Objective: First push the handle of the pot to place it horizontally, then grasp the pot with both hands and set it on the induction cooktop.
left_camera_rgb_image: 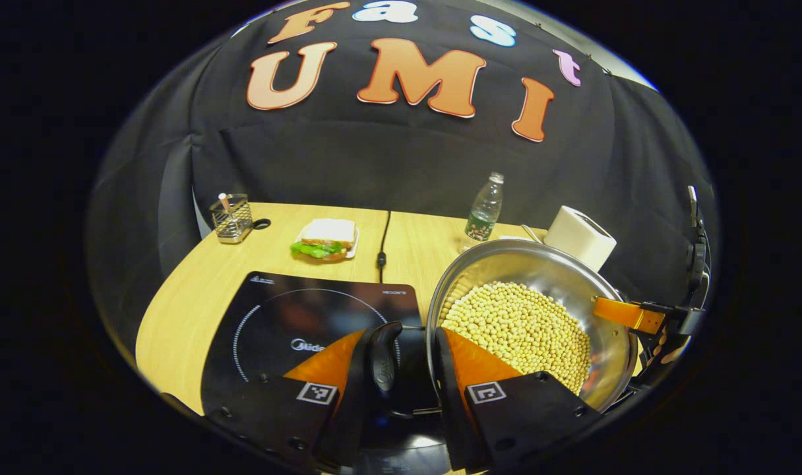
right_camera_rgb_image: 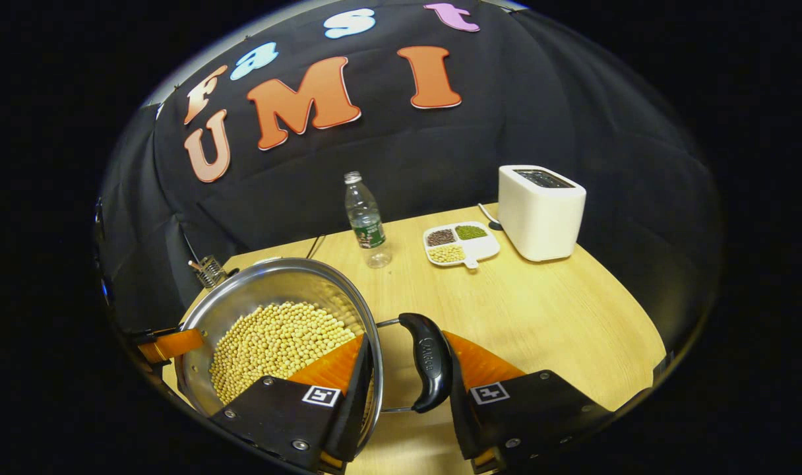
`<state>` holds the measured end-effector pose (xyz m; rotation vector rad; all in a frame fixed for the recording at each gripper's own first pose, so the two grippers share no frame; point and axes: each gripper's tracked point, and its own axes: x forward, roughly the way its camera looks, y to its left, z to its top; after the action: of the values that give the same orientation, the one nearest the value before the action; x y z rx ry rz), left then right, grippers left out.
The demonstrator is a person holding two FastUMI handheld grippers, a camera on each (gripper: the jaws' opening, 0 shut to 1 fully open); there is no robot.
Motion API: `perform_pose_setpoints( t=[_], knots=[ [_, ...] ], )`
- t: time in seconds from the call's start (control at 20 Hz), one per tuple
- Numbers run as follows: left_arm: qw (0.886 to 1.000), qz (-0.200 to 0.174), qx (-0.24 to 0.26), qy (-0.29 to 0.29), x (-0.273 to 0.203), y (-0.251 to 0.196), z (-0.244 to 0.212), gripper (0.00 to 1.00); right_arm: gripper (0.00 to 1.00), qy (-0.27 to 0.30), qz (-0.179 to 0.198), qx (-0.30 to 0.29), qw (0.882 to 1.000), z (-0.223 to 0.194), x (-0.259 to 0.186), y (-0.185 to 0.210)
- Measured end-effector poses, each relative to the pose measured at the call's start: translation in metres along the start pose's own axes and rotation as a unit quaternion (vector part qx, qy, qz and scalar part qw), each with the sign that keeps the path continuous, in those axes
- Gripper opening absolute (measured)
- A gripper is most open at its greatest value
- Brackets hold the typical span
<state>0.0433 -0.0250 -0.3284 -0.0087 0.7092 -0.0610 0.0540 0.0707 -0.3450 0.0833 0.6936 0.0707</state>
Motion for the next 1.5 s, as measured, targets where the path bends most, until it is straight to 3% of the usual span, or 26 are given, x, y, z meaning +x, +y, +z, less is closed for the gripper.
perform_pose_setpoints(
  t=[0.35,0.4,0.45,0.85,1.5],
  knots=[
    [0.999,0.027,-0.020,-0.009,-0.027,0.073,0.009,0.56,0.57,0.004,0.038,-0.001,0.999,-0.001,0.002,0.077],
    [0.999,0.032,-0.024,-0.009,-0.030,0.084,0.010,0.56,0.53,0.005,0.044,-0.005,0.999,-0.001,0.002,0.089],
    [0.999,0.037,-0.025,-0.010,-0.033,0.094,0.011,0.56,0.57,0.007,0.049,-0.009,0.999,-0.002,0.004,0.100],
    [0.997,0.064,-0.040,-0.010,-0.048,0.171,0.017,0.56,0.57,0.017,0.082,-0.022,0.996,-0.010,0.017,0.175],
    [0.996,0.067,-0.059,0.015,-0.026,0.214,-0.005,0.58,0.57,0.041,0.085,-0.043,0.995,-0.036,0.044,0.207]
  ],
)
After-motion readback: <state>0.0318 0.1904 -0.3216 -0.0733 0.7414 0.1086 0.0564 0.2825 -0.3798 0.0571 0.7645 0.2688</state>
